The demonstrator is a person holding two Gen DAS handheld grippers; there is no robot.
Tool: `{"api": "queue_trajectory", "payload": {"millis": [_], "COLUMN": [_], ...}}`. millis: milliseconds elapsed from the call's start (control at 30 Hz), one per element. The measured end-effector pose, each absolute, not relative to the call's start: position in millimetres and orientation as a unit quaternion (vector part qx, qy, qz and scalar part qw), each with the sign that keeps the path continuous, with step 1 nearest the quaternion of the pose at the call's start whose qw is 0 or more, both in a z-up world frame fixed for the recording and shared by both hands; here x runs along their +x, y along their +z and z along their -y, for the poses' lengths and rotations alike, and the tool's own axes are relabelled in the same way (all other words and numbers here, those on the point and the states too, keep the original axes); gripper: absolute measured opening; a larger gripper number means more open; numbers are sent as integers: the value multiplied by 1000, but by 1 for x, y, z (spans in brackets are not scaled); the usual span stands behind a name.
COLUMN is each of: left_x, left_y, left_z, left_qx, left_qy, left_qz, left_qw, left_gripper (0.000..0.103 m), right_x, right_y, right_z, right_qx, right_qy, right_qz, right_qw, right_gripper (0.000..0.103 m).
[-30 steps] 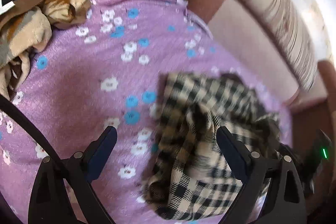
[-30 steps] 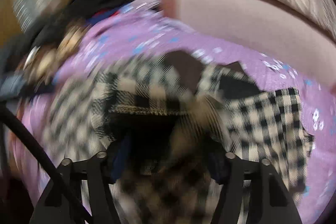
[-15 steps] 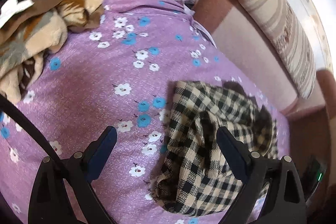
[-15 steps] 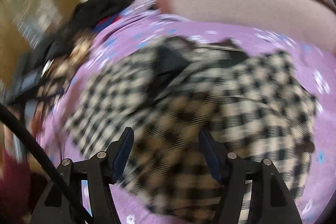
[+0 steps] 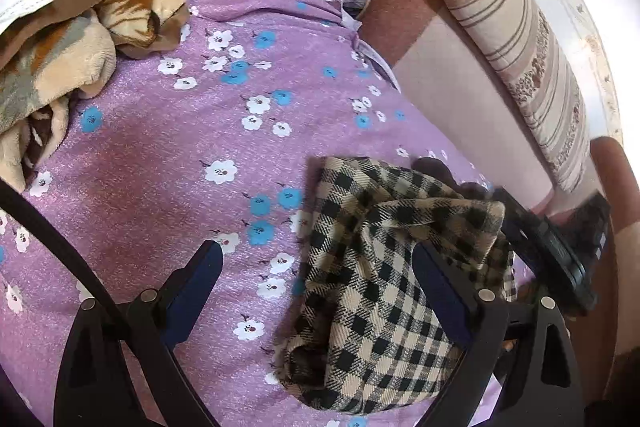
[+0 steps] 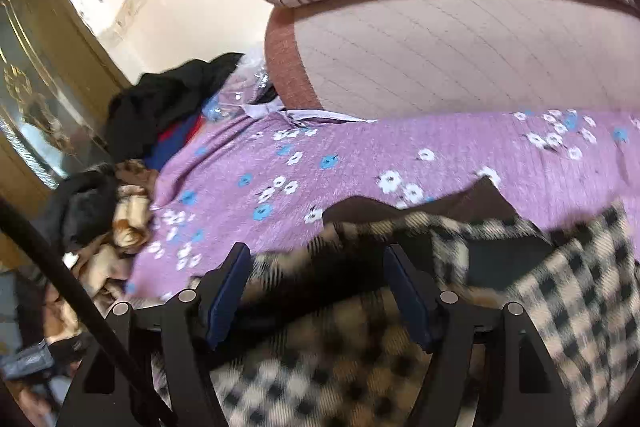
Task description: Fold large clothes
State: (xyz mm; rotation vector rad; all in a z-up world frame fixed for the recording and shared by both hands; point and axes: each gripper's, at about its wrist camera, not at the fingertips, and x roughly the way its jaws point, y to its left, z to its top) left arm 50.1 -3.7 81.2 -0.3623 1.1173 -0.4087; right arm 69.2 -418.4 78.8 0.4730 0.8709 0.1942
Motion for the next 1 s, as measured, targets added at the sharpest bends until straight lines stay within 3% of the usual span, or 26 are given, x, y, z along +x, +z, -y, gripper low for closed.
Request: {"api": "queue_trajectory", "payload": {"millis": [133,300,500,667,767,1000], "left_x": [45,40,40,46,48,30], "left_y": [84,83,79,67,66,70], "left_z": [9,17,28,28,24,33], "left_qx": [-171,-170,-150,-149,-164,-137], "left_qy": [-211,-210,-216,-209,-210,-231], "left_qz": [-525,-529,-530,-546,-549,-545], "left_qw": [806,805,806,798,792,794], "left_gripper": [95,95,95,95,95,95], "right_x": [24,-4,47,94,62,-43], "right_y": [95,83,64,65,88,90], "right_z": [436,406,359,380,410,500], "right_qx": [187,121,111,161,175,123], "right_qy": [76,148,148,76,88,-37], "right_qz": [-413,-482,-468,-448,-425,-451], "right_qw": [888,855,864,876,884,883], "right_gripper": [77,75,66,69,81,82]}}
